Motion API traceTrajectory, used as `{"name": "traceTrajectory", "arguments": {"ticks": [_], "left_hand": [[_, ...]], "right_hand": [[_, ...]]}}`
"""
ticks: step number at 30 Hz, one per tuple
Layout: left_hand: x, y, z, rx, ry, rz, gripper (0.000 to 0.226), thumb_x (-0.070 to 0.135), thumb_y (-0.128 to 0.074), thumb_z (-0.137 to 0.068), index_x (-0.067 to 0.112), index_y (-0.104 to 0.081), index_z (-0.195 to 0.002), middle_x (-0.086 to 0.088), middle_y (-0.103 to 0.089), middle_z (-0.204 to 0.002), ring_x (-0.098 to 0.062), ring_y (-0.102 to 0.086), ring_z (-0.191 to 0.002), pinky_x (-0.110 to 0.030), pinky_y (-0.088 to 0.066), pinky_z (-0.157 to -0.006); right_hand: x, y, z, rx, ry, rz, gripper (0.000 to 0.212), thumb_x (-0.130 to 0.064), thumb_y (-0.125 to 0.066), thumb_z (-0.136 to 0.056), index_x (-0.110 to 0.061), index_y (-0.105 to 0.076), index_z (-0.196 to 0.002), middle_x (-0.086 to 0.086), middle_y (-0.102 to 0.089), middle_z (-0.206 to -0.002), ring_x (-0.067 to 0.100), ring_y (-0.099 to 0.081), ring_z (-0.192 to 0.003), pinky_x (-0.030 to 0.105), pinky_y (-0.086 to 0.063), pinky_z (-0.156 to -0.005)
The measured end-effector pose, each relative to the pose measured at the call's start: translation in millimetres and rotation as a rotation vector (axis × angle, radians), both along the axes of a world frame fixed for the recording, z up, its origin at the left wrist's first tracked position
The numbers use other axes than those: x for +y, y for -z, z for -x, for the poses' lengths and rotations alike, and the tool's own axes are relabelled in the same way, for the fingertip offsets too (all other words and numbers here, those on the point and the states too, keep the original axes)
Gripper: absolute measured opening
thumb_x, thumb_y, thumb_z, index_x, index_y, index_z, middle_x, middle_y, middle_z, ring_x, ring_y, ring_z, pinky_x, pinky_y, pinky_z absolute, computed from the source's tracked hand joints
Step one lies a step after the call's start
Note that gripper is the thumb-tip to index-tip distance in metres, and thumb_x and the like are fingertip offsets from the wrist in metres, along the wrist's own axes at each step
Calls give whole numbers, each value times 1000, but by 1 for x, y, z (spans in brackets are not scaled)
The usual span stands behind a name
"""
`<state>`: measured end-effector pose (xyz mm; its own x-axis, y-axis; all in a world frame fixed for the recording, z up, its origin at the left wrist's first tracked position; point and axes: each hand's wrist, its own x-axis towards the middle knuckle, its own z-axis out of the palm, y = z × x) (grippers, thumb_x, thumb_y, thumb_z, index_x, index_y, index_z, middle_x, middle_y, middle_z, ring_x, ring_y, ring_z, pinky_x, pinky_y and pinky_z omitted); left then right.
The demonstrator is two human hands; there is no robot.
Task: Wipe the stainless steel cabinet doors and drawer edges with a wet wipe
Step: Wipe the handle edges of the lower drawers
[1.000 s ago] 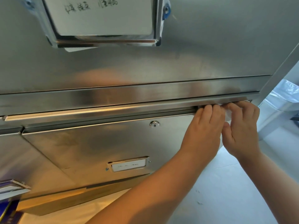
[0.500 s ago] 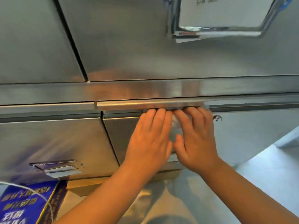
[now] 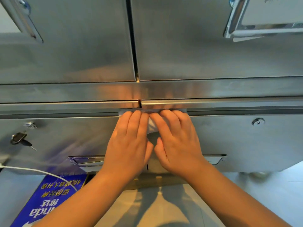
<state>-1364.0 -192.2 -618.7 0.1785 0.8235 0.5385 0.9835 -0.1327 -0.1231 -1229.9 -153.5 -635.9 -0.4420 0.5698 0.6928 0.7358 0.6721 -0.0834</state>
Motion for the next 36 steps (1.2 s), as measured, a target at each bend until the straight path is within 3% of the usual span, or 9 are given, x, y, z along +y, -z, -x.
{"name": "traceTrajectory", "arguments": {"ticks": [3, 7, 15, 22, 27, 36], "left_hand": [[1, 1, -15, 20, 11, -20, 53, 19, -37, -78, -10, -54, -119, -25, -57, -116, -35, -39, -114, -42, -24, -107], [9, 1, -56, 121, 65, 64, 57, 22, -34, -82, -8, -49, -128, -22, -54, -124, -38, -48, -119, -45, -26, -110], [49, 5, -188, 133, 227, 132, 62, 28, -23, -89, -5, -24, -142, -18, -40, -137, -36, -35, -127, -47, -25, -110], [75, 5, -303, 138, 309, 10, 54, 24, -42, -82, 0, -43, -130, -12, -53, -119, -29, -49, -111, -38, -39, -97], [87, 7, -357, 90, 352, -71, 51, 23, -43, -80, 0, -39, -125, -11, -54, -115, -27, -50, -105, -36, -40, -94], [92, 3, -370, 107, 407, -99, 39, 12, -38, -84, 4, -42, -123, -8, -54, -112, -23, -48, -100, -32, -41, -91]], "right_hand": [[4, 0, -19, -16, 1, -7, 51, -24, -43, -78, -12, -42, -127, 5, -36, -127, 25, -37, -115, 33, -26, -107], [12, 1, -65, -21, 41, -25, 51, -23, -47, -76, -10, -49, -125, 8, -39, -125, 27, -38, -112, 33, -28, -104], [32, 7, -206, 15, 187, -51, 46, -23, -46, -80, -10, -50, -124, 10, -42, -122, 31, -42, -109, 35, -32, -98], [47, 8, -318, 72, 290, -68, 44, -17, -43, -81, -8, -51, -124, 11, -44, -121, 28, -41, -107, 24, -26, -100], [57, 5, -374, 61, 334, -89, 41, -15, -40, -84, -4, -56, -120, 10, -44, -118, 31, -42, -105, 28, -28, -98], [58, 6, -382, 92, 410, -121, 32, -19, -47, -90, -3, -60, -115, 16, -54, -110, 32, -46, -100, 27, -30, -93]]}}
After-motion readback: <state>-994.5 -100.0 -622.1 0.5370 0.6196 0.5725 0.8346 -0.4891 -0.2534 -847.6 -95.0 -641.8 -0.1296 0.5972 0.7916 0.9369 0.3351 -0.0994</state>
